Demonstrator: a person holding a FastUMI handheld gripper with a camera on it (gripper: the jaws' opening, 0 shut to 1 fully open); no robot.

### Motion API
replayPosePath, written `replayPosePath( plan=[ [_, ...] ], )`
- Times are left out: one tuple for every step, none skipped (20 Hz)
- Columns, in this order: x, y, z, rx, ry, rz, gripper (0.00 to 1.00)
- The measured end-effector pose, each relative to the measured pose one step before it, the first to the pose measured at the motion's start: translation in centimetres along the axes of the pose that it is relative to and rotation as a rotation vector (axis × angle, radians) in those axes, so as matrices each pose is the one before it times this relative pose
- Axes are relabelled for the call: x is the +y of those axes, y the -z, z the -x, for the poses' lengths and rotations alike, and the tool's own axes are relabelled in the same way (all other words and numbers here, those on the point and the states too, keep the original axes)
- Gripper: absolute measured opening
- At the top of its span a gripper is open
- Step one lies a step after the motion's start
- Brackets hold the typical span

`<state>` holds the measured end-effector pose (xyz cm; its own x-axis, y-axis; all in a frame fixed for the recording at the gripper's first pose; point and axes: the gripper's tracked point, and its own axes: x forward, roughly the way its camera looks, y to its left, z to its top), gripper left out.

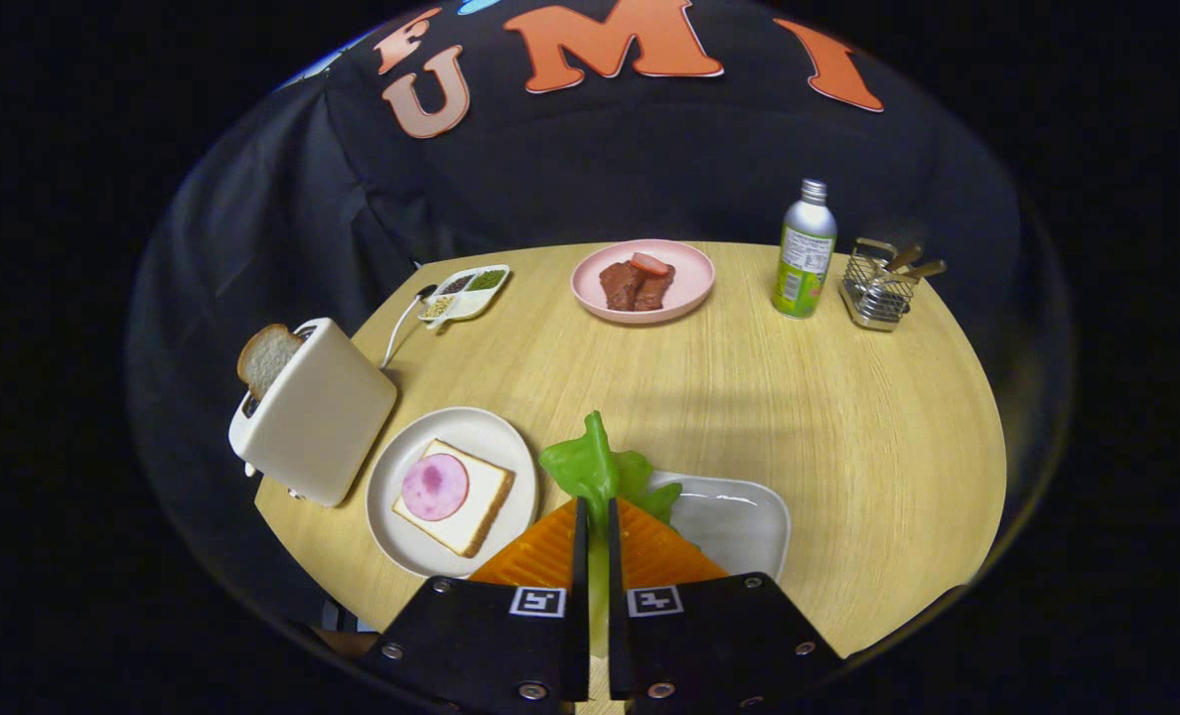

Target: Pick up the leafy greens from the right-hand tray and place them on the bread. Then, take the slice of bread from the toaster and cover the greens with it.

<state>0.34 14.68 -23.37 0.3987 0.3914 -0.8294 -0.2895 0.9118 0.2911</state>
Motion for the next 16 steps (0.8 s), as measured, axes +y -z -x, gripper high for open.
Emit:
replayPosePath(
  plan=[
    [1.053, -0.227, -0.127, -0.0008, -0.01913, 0.01017, 0.08],
    [1.165, -0.376, -0.367, -0.00422, -0.02156, 0.00632, 0.08],
    [0.968, 0.043, -0.314, 0.0008, -0.02033, 0.00847, 0.08],
    [1.145, -0.12, -0.315, 0.00047, -0.02141, 0.00899, 0.08],
    [1.04, -0.068, -0.362, 0.00169, -0.01725, 0.00863, 0.08],
    [0.993, -0.213, -0.488, -0.00091, -0.01547, 0.00823, 0.08],
    [0.849, -0.141, -0.426, 0.00041, -0.01708, 0.00898, 0.08],
    [0.866, -0.175, -0.543, -0.00015, -0.01535, 0.00766, 0.08],
    [0.716, -0.093, -0.62, 0.00151, -0.01075, 0.00724, 0.08],
    [0.418, 0.075, -0.591, 0.00814, -0.00548, 0.0062, 0.08],
    [0.474, 0.193, -0.725, 0.0118, -0.00626, 0.00321, 0.08],
    [0.466, 0.139, -0.645, 0.01281, -0.0056, 0.00359, 0.08],
    [0.497, 0.318, -0.498, 0.01433, -0.00976, 0.0026, 0.08],
    [0.755, 0.169, -0.73, 0.01046, -0.0136, 0.00249, 0.08],
    [0.745, 0.221, -0.762, 0.01145, -0.01217, 0.00069, 0.08],
    [0.562, 0.25, -0.591, 0.01351, -0.00893, -0.00138, 0.08]
  ],
)
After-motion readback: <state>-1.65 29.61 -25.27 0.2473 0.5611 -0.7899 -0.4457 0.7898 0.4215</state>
